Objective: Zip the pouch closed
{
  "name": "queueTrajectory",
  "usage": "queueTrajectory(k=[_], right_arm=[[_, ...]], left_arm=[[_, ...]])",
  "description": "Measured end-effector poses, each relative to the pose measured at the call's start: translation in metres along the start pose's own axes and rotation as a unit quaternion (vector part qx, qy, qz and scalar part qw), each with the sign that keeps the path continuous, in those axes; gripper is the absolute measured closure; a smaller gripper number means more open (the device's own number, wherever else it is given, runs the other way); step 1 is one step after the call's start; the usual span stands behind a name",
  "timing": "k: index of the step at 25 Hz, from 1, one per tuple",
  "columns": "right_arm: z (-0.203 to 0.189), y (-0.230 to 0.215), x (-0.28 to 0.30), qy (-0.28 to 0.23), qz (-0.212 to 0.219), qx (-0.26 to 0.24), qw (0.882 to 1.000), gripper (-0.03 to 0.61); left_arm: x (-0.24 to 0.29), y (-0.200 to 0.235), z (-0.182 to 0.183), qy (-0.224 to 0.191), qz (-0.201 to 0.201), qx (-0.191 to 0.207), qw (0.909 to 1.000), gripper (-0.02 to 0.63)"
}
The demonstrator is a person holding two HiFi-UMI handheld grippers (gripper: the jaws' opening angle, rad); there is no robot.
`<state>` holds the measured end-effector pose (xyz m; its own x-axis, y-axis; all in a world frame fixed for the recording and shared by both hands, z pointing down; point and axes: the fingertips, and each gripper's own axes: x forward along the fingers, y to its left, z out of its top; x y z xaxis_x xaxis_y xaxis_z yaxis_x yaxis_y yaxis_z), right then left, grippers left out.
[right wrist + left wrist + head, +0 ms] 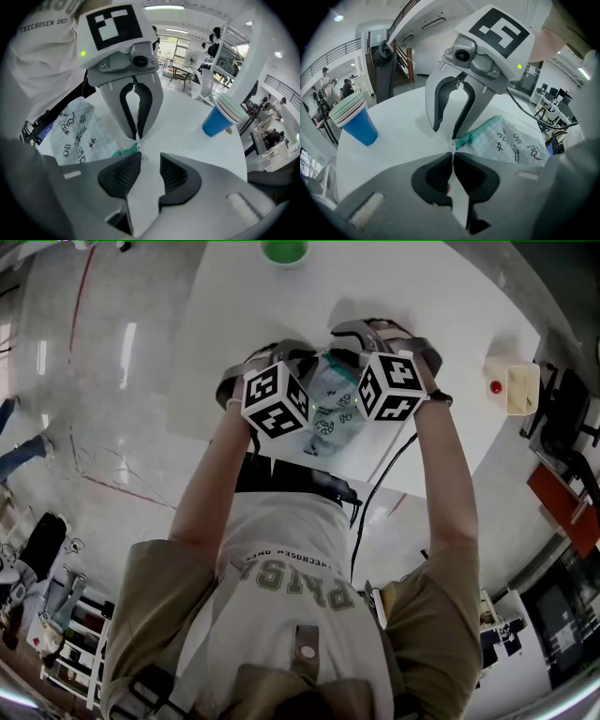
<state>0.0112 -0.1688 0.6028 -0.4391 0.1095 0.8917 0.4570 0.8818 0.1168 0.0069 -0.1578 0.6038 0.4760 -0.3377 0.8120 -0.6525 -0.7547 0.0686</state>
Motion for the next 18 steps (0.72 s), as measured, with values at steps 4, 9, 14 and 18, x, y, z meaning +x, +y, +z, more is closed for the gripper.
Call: queueTrajectory(k=[4,9,14,18], right_arm=[[0.0,0.005,0.008,0.031,0.031,-0.054,0.998,0.47],[0.0,0.013,0.01,0.057,0.073,-0.1,0.991,0.5],[-0.006,0.02,0.014,0.086,0.111,-0.146,0.979,0.536],[-0.008,0.022,0.014,0.096,0.135,-0.154,0.974,0.543]], left_arm=[[0.0,0.001,0.0,0.001,0.002,0.007,1.0,0.589],[-0.001,0.0,0.0,0.003,0.004,0.013,0.9999,0.589],[0.0,0.0,-0.001,0.004,0.005,0.014,0.9999,0.588],[0.0,0.001,0.0,0.004,0.001,0.011,0.9999,0.588]])
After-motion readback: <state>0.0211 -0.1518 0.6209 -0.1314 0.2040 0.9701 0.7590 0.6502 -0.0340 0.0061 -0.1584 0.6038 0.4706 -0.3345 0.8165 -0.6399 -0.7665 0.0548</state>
